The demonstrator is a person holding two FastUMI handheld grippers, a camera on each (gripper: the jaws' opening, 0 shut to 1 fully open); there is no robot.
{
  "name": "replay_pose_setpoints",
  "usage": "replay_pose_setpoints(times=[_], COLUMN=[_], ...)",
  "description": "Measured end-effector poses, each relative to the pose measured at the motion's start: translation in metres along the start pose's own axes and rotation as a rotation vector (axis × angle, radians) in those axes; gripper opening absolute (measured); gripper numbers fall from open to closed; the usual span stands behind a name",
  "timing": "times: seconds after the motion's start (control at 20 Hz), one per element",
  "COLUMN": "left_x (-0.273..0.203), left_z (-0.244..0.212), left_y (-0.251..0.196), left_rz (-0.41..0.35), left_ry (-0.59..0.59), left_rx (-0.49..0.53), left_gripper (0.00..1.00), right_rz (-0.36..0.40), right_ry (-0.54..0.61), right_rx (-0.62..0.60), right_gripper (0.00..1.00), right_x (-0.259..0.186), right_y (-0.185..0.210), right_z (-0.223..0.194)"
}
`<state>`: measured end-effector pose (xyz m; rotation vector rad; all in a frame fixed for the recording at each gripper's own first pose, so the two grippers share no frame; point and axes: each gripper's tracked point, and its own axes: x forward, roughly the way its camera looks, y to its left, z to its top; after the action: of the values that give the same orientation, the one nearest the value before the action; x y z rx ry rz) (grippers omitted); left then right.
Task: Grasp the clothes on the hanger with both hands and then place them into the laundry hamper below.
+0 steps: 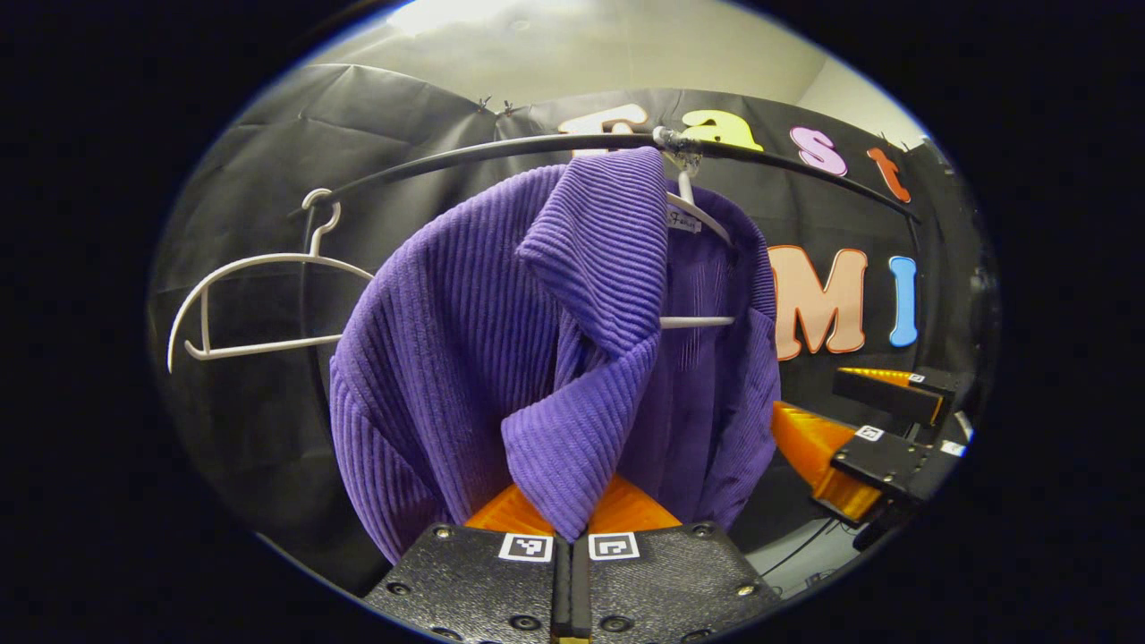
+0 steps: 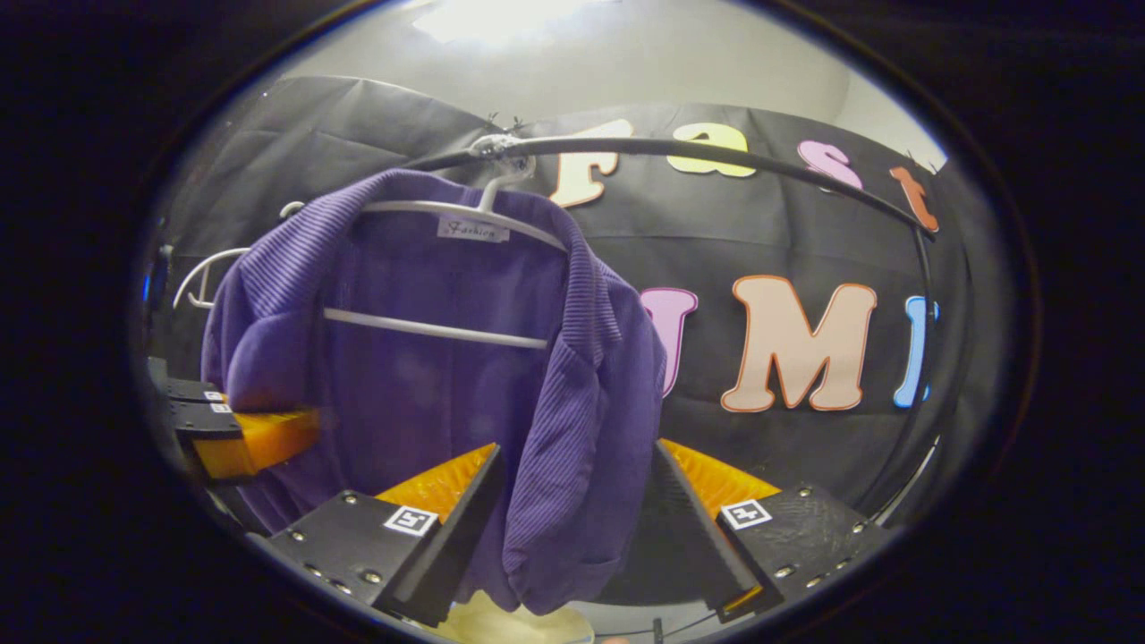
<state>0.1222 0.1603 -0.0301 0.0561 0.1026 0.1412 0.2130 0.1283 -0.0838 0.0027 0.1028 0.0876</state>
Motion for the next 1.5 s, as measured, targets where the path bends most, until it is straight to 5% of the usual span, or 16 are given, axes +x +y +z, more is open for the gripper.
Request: replay_pose_setpoints(times=[0.4, 0.8, 0.9, 1.0, 1.1, 1.2, 1.25, 1.3, 1.5], left_x=[-0.005, -0.014, -0.016, -0.019, -0.023, -0.028, -0.03, -0.032, -0.041], left_z=[0.001, 0.015, 0.018, 0.02, 0.023, 0.028, 0.032, 0.034, 0.046], left_y=[0.001, 0.01, 0.011, 0.014, 0.017, 0.024, 0.026, 0.029, 0.041], left_rz=[-0.115, -0.066, -0.044, -0.017, 0.012, 0.045, 0.06, 0.075, 0.14], left_ry=[0.002, -0.037, -0.043, -0.049, -0.055, -0.068, -0.074, -0.079, -0.089], left_rx=[0.03, 0.055, 0.058, 0.059, 0.065, 0.075, 0.078, 0.079, 0.065], left_gripper=[0.02, 0.0, 0.0, 0.01, 0.0, 0.01, 0.01, 0.01, 0.01], right_rz=[-0.169, -0.172, -0.157, -0.151, -0.14, -0.139, -0.158, -0.168, -0.182], right_ry=[-0.003, 0.052, 0.079, 0.115, 0.134, 0.151, 0.148, 0.145, 0.131], right_rx=[0.009, 0.054, 0.076, 0.09, 0.11, 0.117, 0.113, 0.113, 0.108], right_gripper=[0.99, 0.99, 0.79, 0.75, 0.31, 0.27, 0.11, 0.07, 0.07], right_x=[0.032, 0.061, 0.069, 0.07, 0.071, 0.071, 0.064, 0.068, 0.068], right_y=[-0.008, -0.01, -0.008, -0.009, -0.011, -0.013, -0.018, -0.021, -0.04], right_z=[-0.009, -0.019, -0.026, -0.033, -0.036, -0.037, -0.035, -0.034, -0.028])
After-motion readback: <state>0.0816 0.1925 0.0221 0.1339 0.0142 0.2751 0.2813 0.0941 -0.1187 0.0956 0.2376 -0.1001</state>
